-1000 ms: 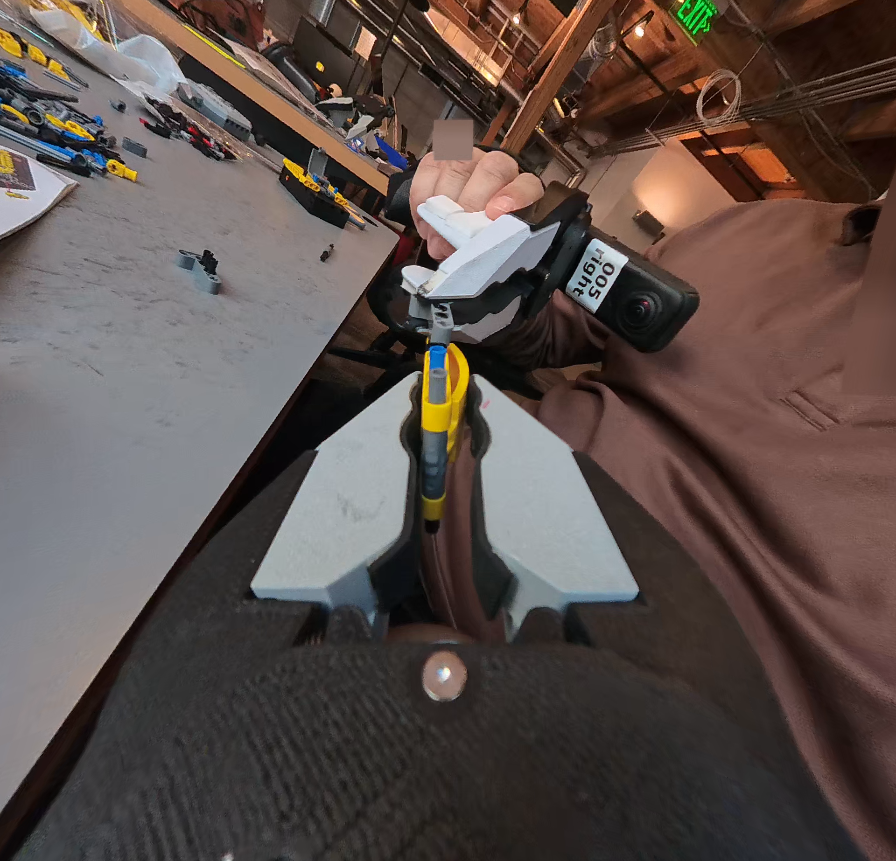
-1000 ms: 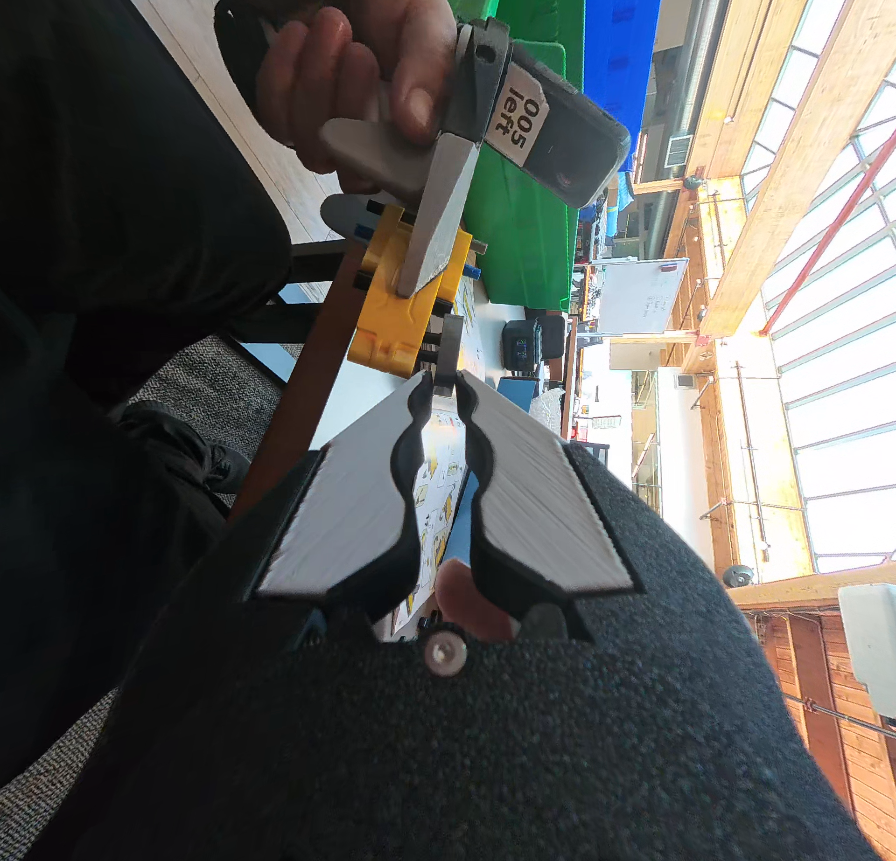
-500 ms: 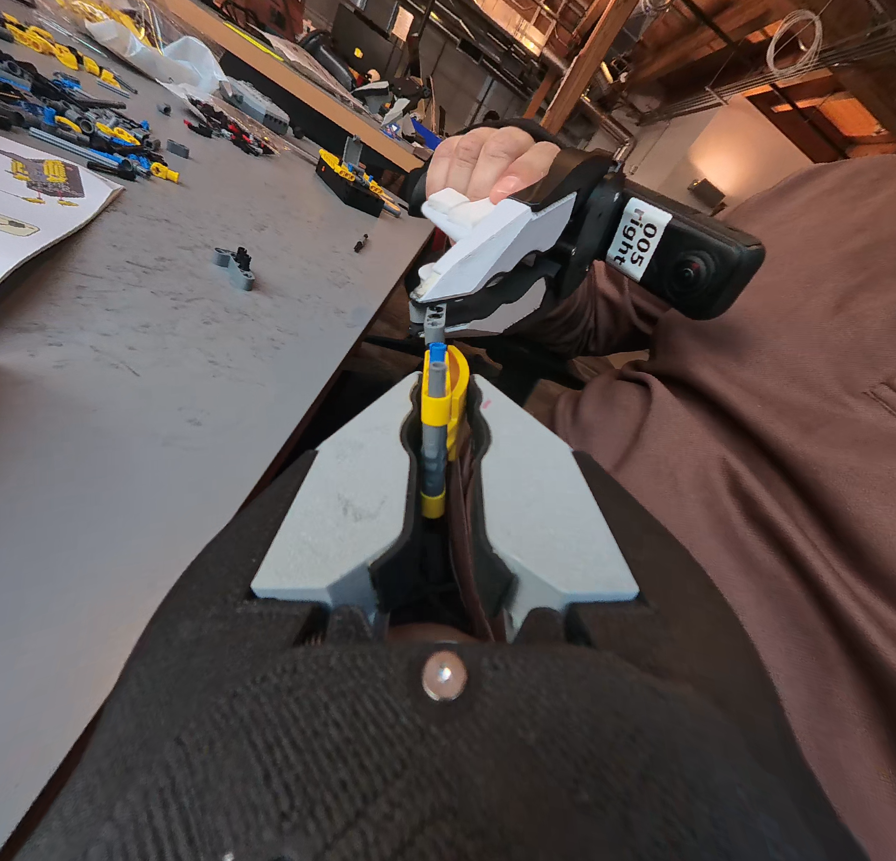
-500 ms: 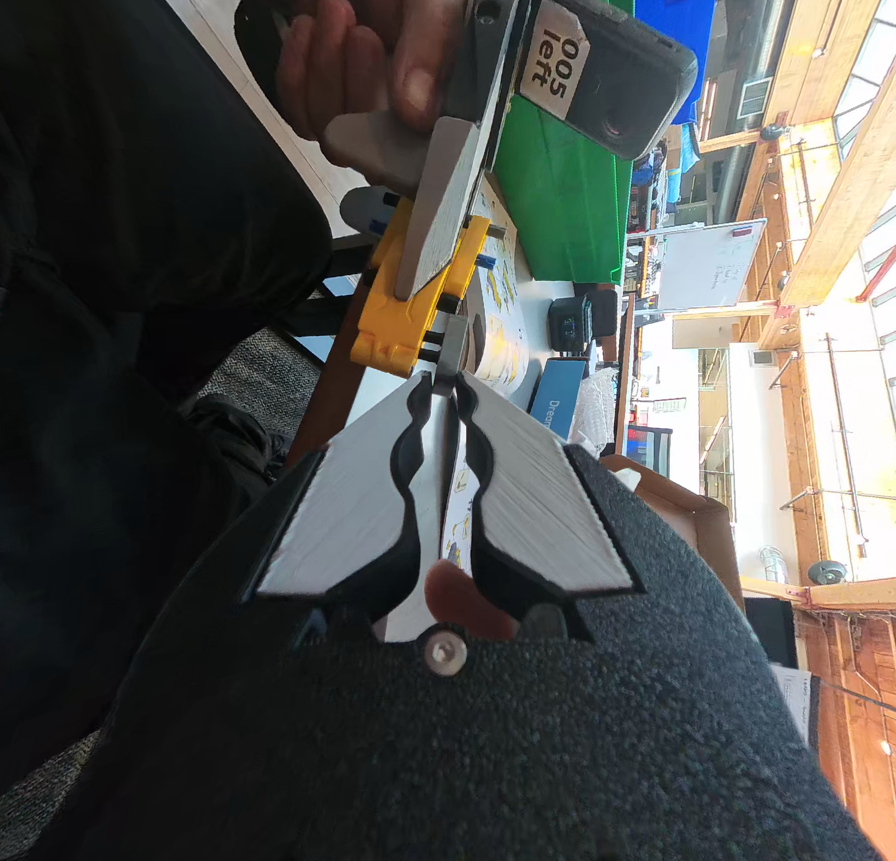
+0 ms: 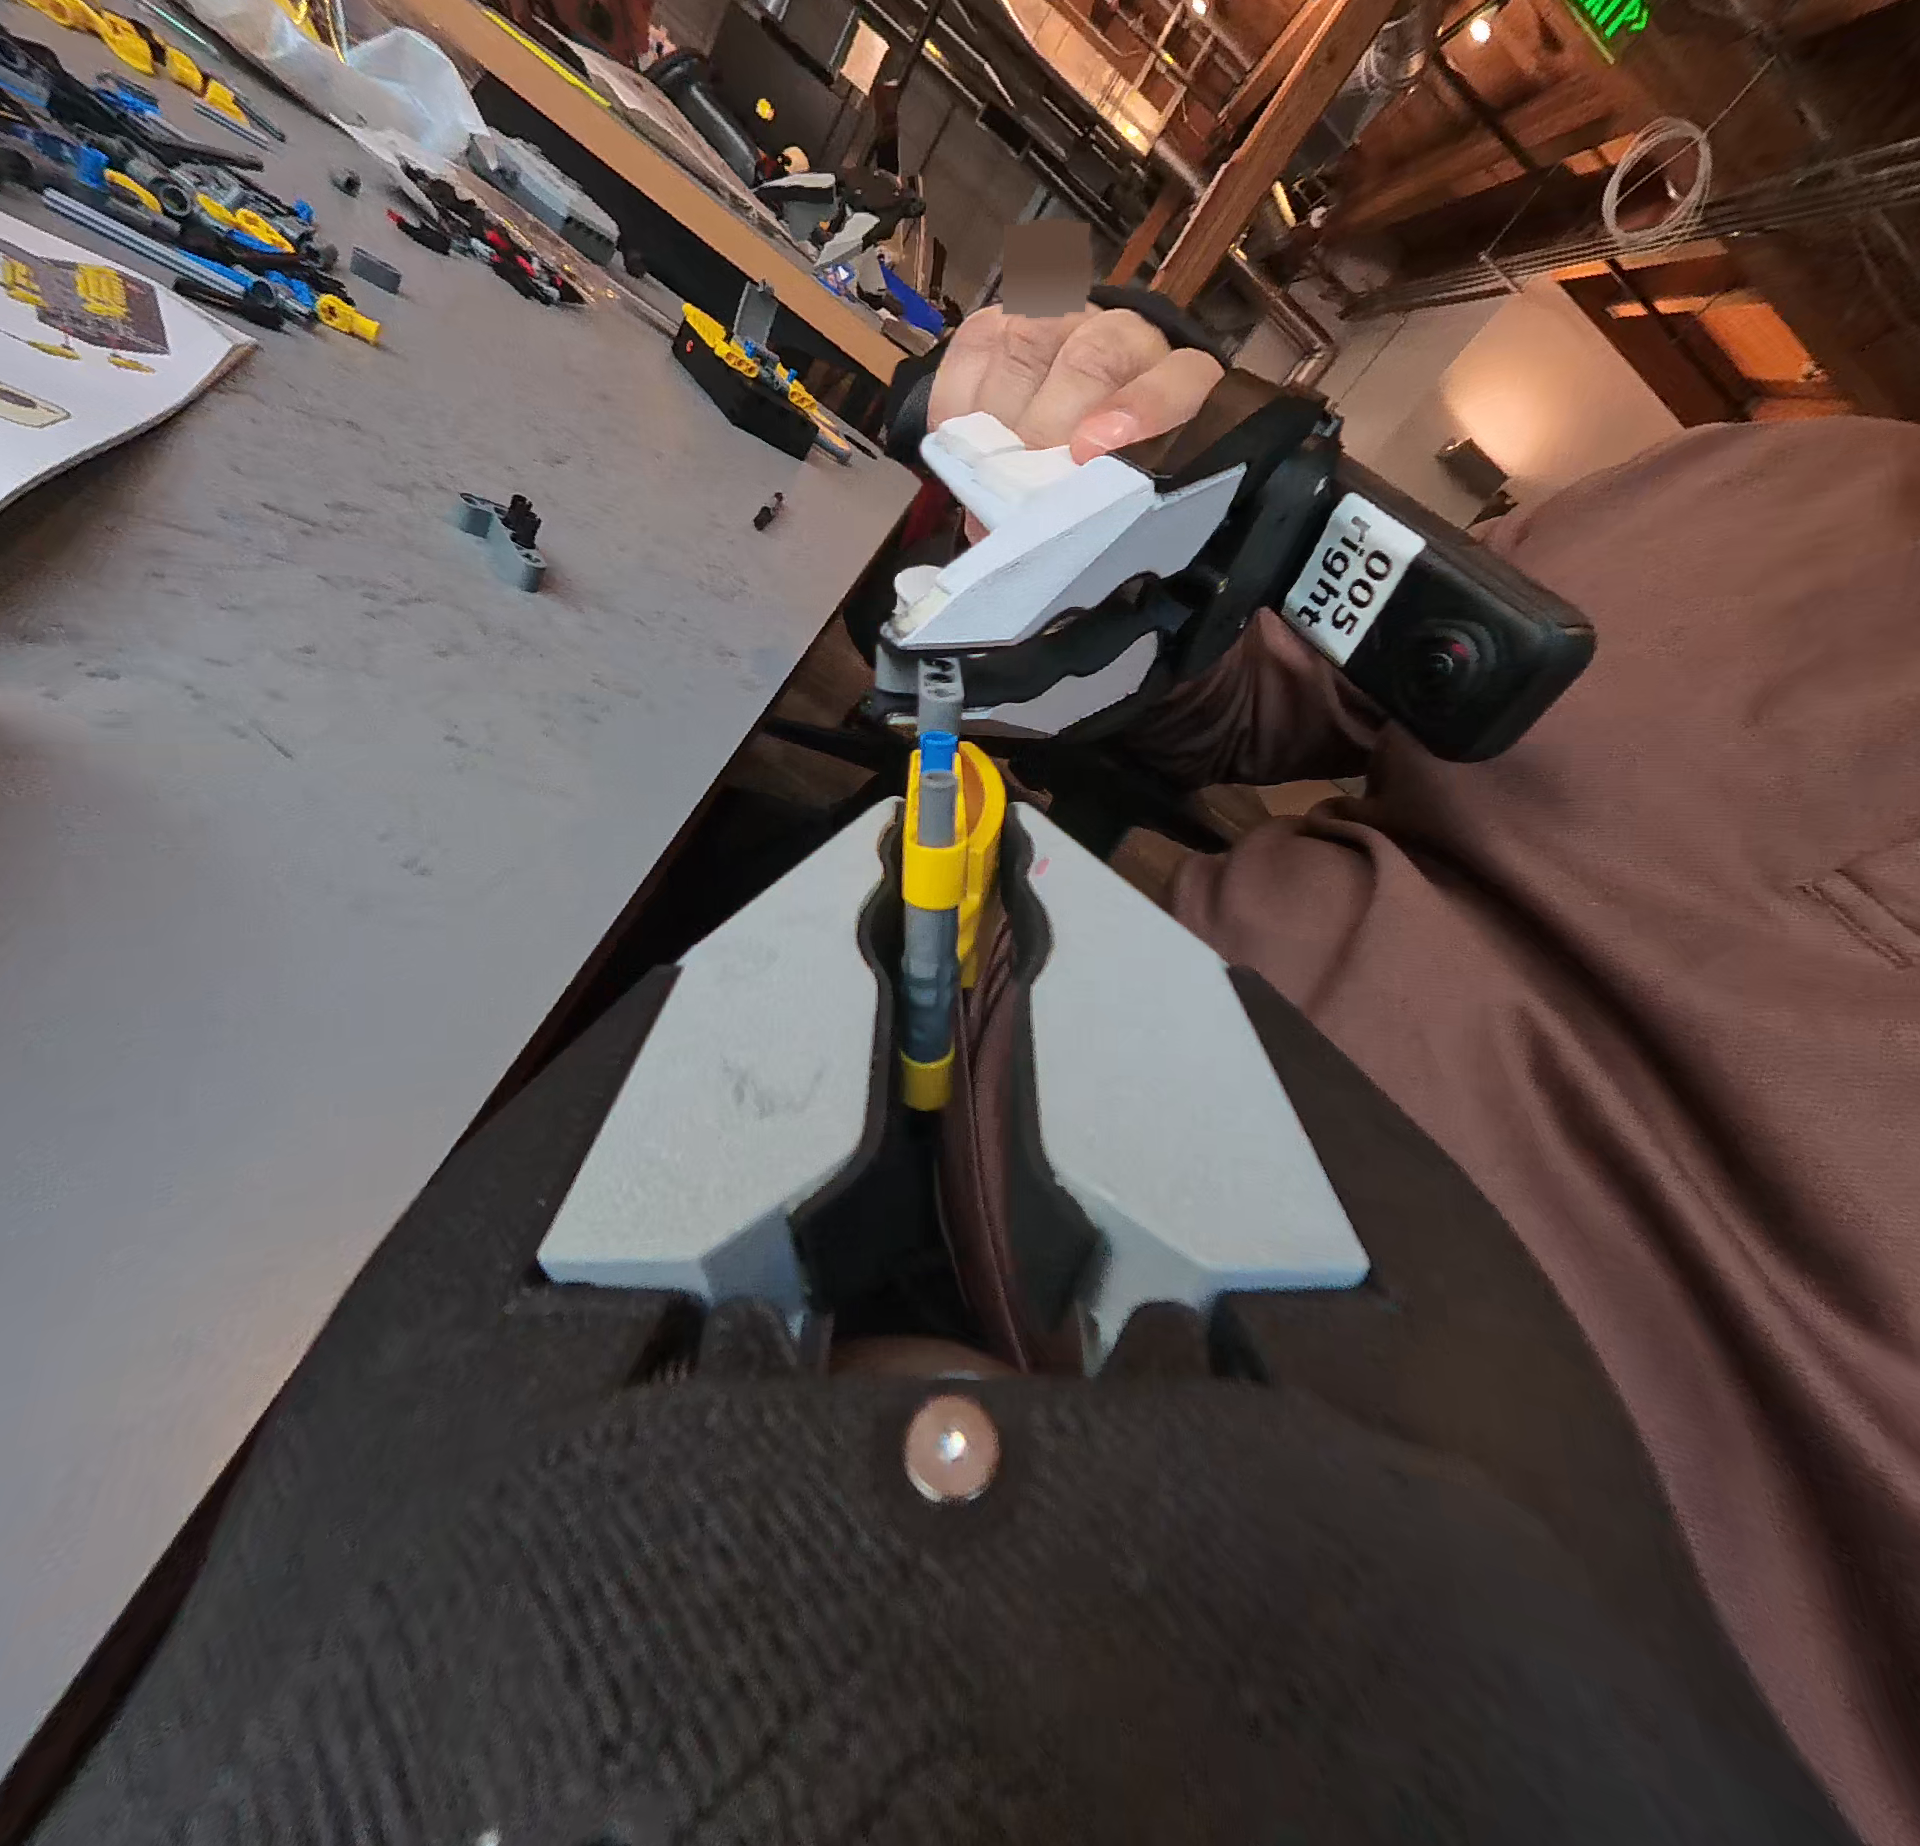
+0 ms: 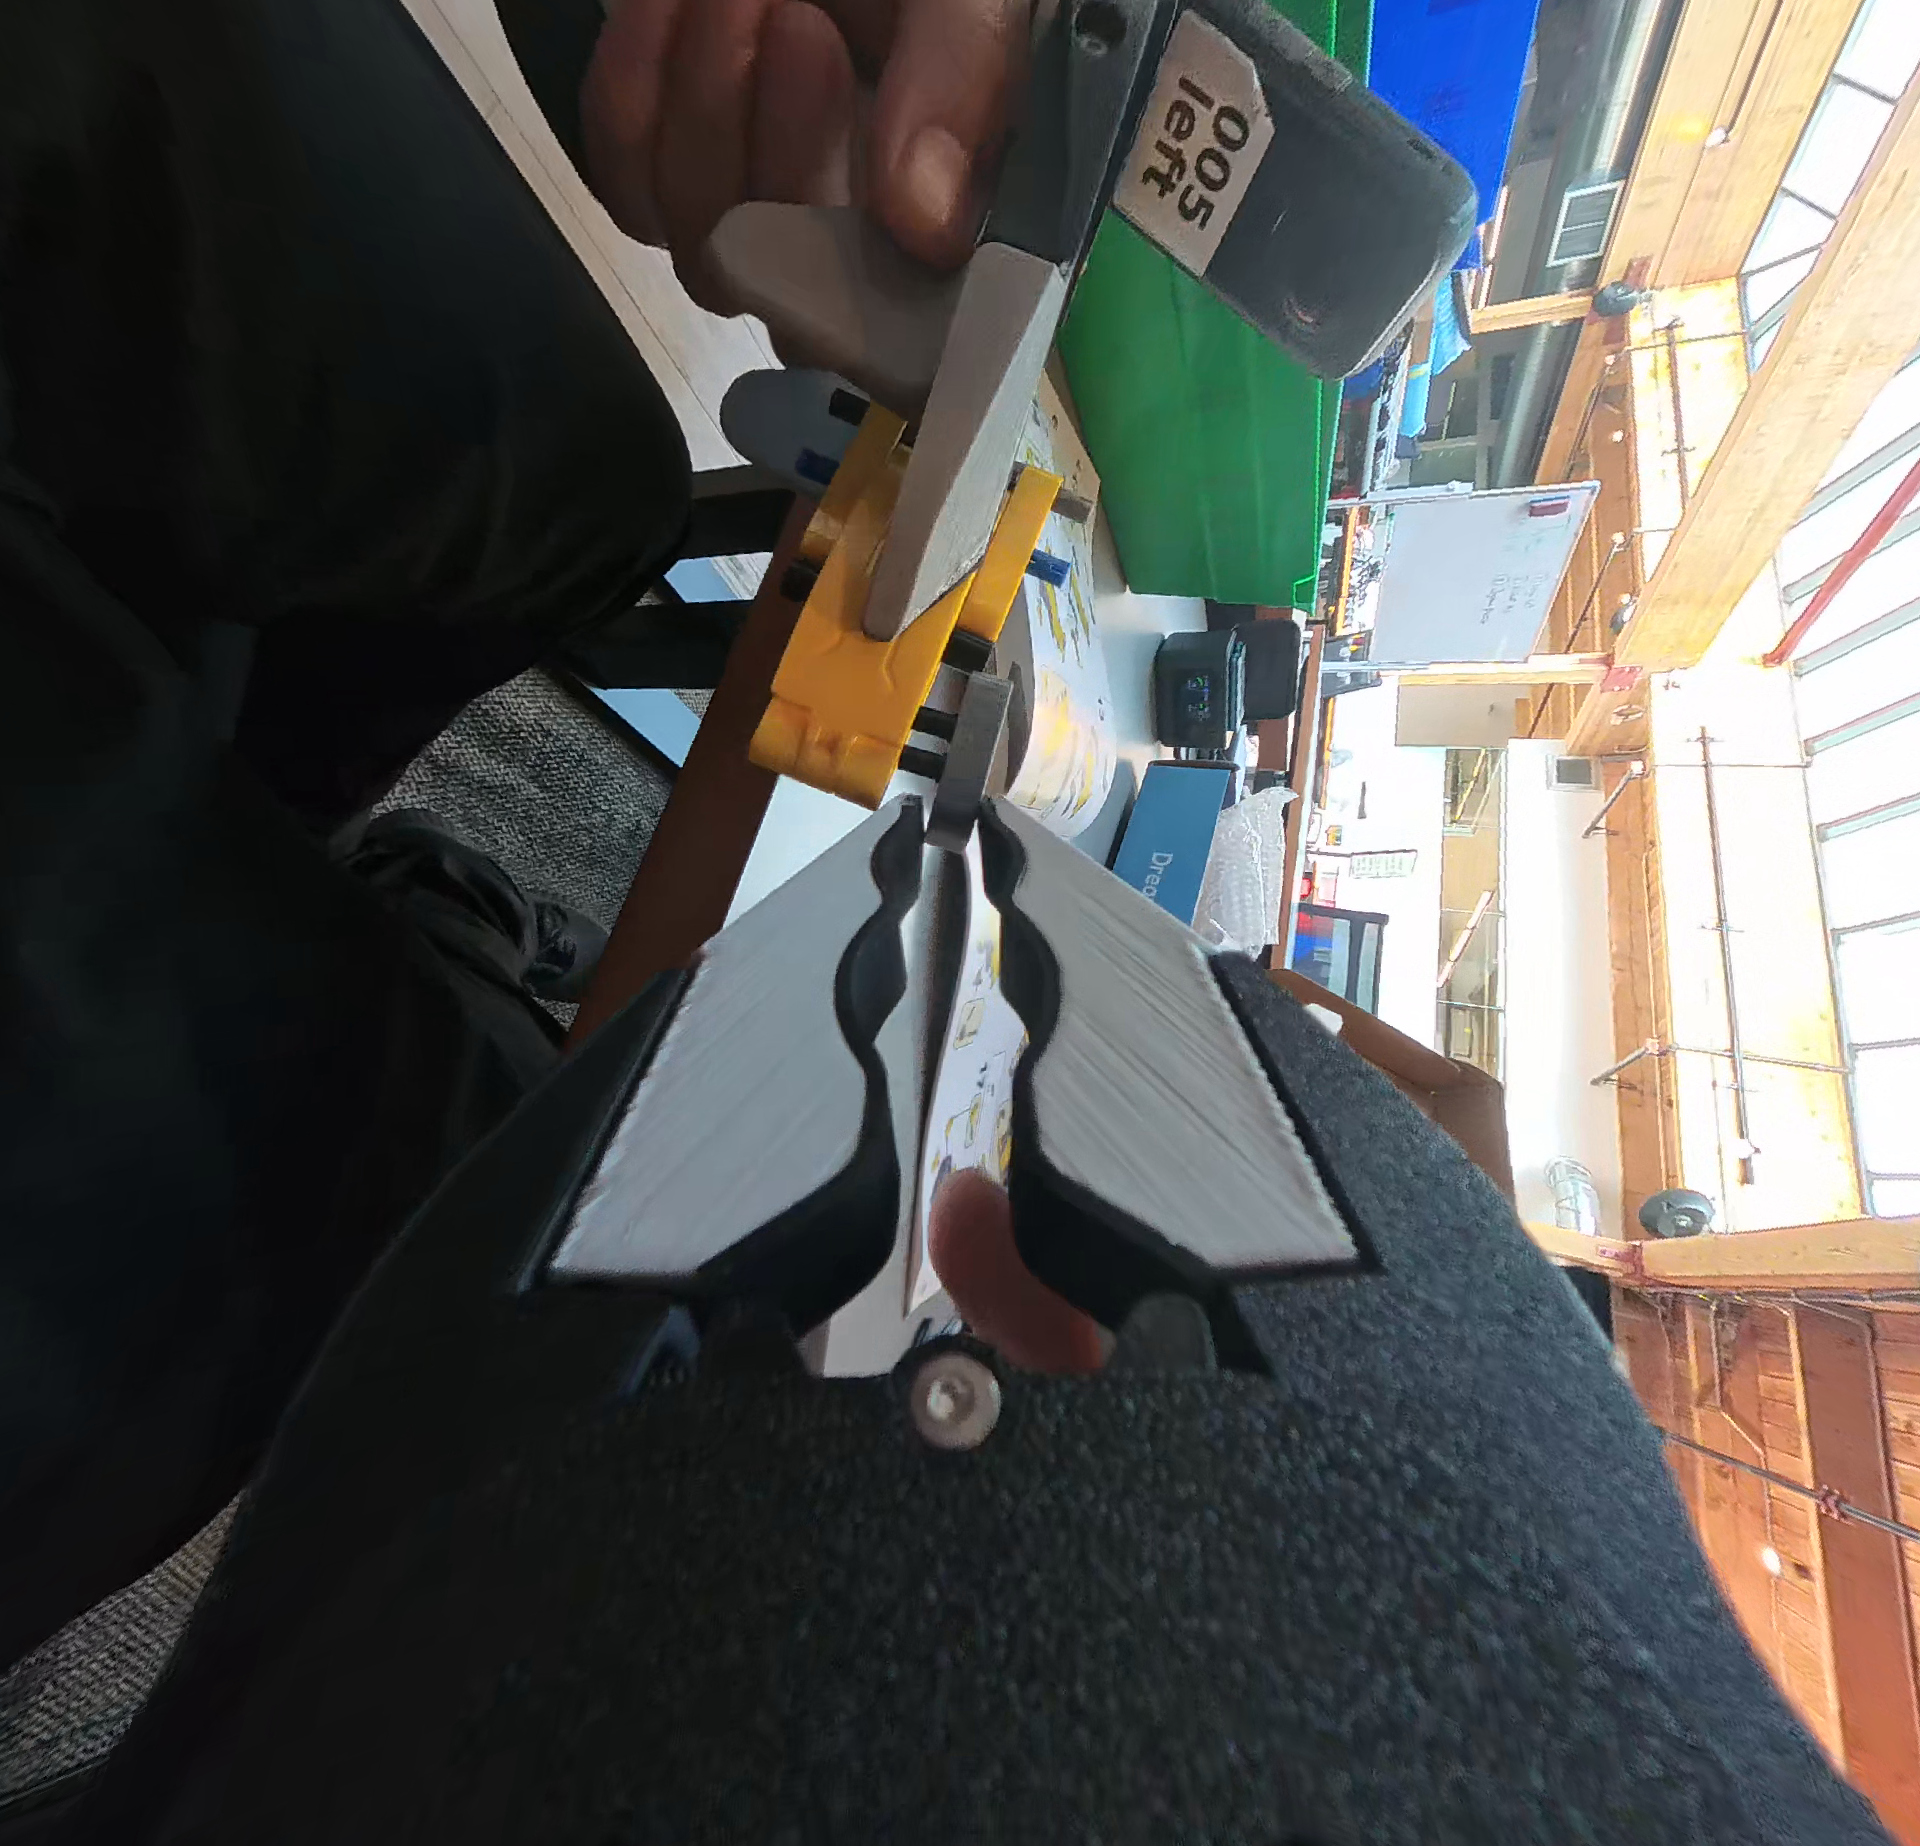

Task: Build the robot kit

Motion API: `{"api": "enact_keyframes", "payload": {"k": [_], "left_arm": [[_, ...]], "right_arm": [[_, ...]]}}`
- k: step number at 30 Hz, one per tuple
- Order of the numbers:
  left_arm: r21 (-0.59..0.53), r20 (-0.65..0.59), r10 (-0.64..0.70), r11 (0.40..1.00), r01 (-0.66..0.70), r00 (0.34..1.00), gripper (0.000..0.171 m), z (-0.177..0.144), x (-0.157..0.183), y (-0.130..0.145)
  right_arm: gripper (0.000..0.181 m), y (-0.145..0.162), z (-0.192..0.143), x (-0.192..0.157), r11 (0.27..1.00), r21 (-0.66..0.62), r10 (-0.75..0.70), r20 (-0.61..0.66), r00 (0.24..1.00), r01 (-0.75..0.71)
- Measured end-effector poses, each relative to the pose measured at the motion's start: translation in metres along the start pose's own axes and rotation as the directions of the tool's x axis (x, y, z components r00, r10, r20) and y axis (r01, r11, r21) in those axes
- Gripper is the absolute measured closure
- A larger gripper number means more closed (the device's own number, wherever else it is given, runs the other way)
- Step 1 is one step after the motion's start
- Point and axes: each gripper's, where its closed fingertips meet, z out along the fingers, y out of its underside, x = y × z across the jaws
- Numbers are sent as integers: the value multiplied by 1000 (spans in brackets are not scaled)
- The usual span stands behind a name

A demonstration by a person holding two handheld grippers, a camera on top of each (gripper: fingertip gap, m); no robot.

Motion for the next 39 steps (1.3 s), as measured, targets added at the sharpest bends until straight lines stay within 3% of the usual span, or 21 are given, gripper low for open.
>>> {"api": "enact_keyframes", "payload": {"k": [6,14,30,39], "left_arm": [[15,-25,18,1000,-17,1000,158,0,6,-3],[-40,89,127,991,-124,988,158,2,-6,3],[-36,193,162,987,-158,968,158,3,-20,-1],[-14,214,107,994,-106,971,158,-1,-28,-2]], "right_arm": [[173,-3,-2,4,997,18,78,7,997,-78],[173,8,6,-4,989,-58,137,46,989,-134],[174,22,15,-3,975,-135,179,24,984,-174],[174,76,23,-18,852,-359,427,56,902,-381]]}}
